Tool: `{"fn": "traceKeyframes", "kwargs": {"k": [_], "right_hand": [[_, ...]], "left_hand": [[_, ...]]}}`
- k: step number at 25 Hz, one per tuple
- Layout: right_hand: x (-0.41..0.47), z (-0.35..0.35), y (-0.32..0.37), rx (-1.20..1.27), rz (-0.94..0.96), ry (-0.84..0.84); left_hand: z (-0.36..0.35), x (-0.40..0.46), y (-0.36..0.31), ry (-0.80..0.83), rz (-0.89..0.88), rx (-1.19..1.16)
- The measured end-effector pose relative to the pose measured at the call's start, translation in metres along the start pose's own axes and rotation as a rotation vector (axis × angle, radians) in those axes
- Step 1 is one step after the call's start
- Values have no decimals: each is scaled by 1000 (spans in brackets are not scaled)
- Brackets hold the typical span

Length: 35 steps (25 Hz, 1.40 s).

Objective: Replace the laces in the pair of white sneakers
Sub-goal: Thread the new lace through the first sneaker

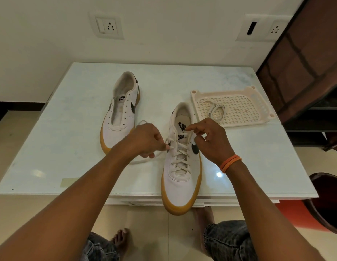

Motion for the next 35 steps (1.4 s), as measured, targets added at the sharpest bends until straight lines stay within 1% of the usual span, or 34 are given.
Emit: {"fn": "traceKeyframes", "kwargs": {"k": [1, 2, 5, 8, 11, 13, 15, 17, 18, 20, 21, 22, 23, 24, 25, 26, 28, 29, 30, 32, 35], "right_hand": [[0, 1, 4, 4, 25, -22], [-1, 1, 9, 5, 53, -40], [-5, -4, 16, 3, 84, -63], [-6, -6, 22, -16, 106, -67], [-9, -5, 39, -18, 173, -74], [-14, -9, 57, 59, 200, -68], [-20, -20, 75, 171, 184, -47], [-24, -27, 85, 209, 192, -63], [-27, -30, 89, 154, 245, -85], [-36, -44, 100, -80, 404, -66], [-42, -57, 104, -214, 491, -15], [-48, -73, 106, -343, 566, 58], [-54, -85, 107, -448, 606, 132], [-56, -92, 106, -497, 596, 193], [-54, -90, 103, -462, 535, 224], [-48, -80, 100, -319, 426, 210], [-35, -57, 90, 98, 159, 142], [-31, -48, 88, 258, 80, 103], [-29, -41, 90, 354, 56, 65], [-27, -33, 94, 408, 65, 23], [-27, -33, 83, 408, 3, 10]], "left_hand": [[-14, -2, -1, 92, -3, 2], [-22, -3, -2, 124, -26, 28], [-29, -1, 1, 140, -36, 44], [-16, -6, 0, 183, -2, -81], [14, -14, -12, 136, -74, -244], [31, -22, -21, 122, -126, -291], [46, -30, -24, 109, -148, -336], [63, -36, -23, 85, -155, -463], [72, -39, -21, 80, -161, -565], [92, -44, -18, 72, -194, -806], [101, -46, -15, 57, -214, -901], [109, -47, -12, 34, -230, -944], [113, -48, -9, 12, -237, -925], [113, -48, -7, 5, -228, -854], [107, -47, -7, 25, -206, -755], [95, -46, -7, 74, -176, -653], [65, -43, -10, 201, -114, -463], [51, -42, -12, 243, -85, -412], [40, -39, -13, 260, -57, -408], [30, -33, -12, 246, 6, -486], [31, -30, -8, 216, 92, -742]]}}
Point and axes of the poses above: each hand's wrist, its own x-axis towards the middle knuckle, its own z-axis out of the back of the hand, y = z × x, the point moved 9 cm from there along x, towards the middle knuckle, and after that the axes turned 8 degrees about -x, right-handed, at the moved point
